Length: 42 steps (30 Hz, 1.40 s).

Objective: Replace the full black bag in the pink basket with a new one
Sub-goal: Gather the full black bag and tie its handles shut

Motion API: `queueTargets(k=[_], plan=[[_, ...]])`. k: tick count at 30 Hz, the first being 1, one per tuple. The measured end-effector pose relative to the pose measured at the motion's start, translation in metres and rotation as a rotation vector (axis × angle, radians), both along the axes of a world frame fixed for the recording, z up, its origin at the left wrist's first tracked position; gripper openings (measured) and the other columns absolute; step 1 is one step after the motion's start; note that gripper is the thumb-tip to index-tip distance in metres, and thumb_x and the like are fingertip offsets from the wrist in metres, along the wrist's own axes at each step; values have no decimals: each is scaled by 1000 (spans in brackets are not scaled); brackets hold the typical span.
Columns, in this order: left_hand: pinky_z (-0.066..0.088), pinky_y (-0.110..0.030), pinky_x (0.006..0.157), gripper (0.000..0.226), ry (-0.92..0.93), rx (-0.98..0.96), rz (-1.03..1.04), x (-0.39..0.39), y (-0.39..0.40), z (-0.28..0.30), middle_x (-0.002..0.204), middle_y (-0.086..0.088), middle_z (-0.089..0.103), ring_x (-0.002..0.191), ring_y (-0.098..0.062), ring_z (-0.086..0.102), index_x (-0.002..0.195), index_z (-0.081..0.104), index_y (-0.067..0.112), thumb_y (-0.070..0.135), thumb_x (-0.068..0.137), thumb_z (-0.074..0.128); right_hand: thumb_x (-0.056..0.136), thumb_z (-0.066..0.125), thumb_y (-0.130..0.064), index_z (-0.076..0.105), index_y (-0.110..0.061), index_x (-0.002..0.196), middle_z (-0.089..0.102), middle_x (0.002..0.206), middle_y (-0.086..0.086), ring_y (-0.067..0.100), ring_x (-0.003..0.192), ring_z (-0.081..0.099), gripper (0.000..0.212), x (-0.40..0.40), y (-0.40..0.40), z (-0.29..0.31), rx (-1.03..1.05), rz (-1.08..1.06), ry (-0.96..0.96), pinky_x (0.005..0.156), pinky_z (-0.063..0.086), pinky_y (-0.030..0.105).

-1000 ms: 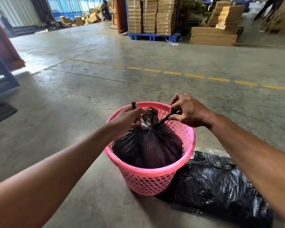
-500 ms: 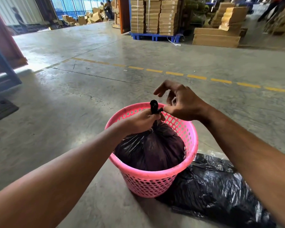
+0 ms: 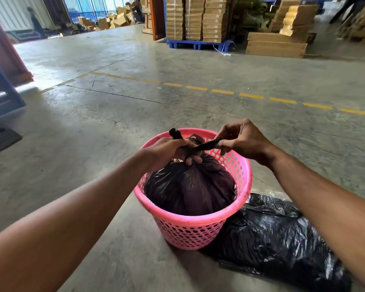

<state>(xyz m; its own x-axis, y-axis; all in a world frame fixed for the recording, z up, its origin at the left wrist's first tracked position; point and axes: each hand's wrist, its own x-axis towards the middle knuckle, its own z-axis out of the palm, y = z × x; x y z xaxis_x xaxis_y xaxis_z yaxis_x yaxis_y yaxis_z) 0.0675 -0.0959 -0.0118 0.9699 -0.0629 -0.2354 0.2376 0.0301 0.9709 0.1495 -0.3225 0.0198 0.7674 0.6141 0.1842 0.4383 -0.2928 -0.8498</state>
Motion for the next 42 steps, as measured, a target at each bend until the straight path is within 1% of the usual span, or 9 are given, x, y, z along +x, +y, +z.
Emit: queueTargets(k=[4, 7, 9, 16, 20, 23, 27, 36, 42], plan=[[42, -20, 61, 42, 111, -81, 11, 8, -2, -2, 92, -9, 77, 67, -13, 65, 125, 70, 4, 24, 107, 37, 70, 76, 9, 73, 3, 75, 75, 75, 24, 22, 69, 71, 8, -24, 11, -22, -117, 142, 5, 68, 56, 26], [39, -21, 61, 42, 150, -113, 53, 10, -4, -2, 84, -8, 76, 62, -11, 61, 128, 69, 2, 23, 106, 39, 67, 73, -3, 75, -10, 68, 78, 74, -5, -1, 94, 73, 8, -40, 22, -53, -189, 86, -190, 81, 56, 22], [41, -19, 57, 36, 146, -94, 58, 8, -8, 2, 84, -11, 75, 59, -11, 61, 120, 72, 6, 22, 105, 44, 68, 73, -4, 73, -17, 64, 70, 62, -20, -16, 76, 65, 14, -40, 24, -61, -200, 32, -235, 73, 50, 14], [47, -23, 64, 39, -108, 389, -158, -10, -12, 38, 85, -4, 71, 72, -14, 66, 123, 55, 18, 30, 86, 58, 61, 78, -36, 65, -25, 80, 70, 70, -4, 12, 67, 66, 25, -26, 23, -38, -278, 57, -195, 70, 56, 37], [49, -28, 74, 55, -128, 533, -264, -13, -17, 48, 89, -3, 60, 77, -13, 57, 138, 40, 19, 34, 87, 53, 62, 89, -44, 54, -29, 93, 64, 72, -7, 5, 59, 59, 49, -35, 29, -44, -107, -7, -328, 60, 50, 26], [44, -37, 65, 32, -172, 599, -244, -6, -20, 37, 91, -15, 51, 75, -21, 46, 135, 43, 6, 16, 104, 40, 74, 82, -39, 56, -32, 87, 65, 76, -11, -1, 66, 60, 30, -39, 35, -47, -19, -6, -387, 66, 51, 28], [55, -49, 83, 48, -397, 1150, -229, -5, -10, 25, 108, -11, 72, 90, -30, 67, 128, 53, 17, 34, 86, 36, 79, 78, -23, 68, -18, 81, 72, 80, -9, 7, 74, 67, 12, -32, 37, -50, -14, -19, -311, 73, 55, 34], [60, -39, 71, 50, -565, 1223, -91, -2, -5, 14, 89, 11, 75, 82, -18, 73, 112, 62, 32, 19, 64, 68, 75, 78, -11, 68, -16, 76, 67, 103, 0, 19, 97, 66, 11, -36, 36, -58, -78, -14, -337, 89, 51, 36], [55, -32, 64, 20, -588, 1372, 5, -3, 7, 15, 76, 13, 70, 72, -17, 68, 86, 69, 33, 41, 70, 78, 76, 77, -12, 72, -17, 78, 72, 76, -5, 14, 75, 68, 7, -34, 35, -53, -98, -68, -375, 79, 53, 35]])
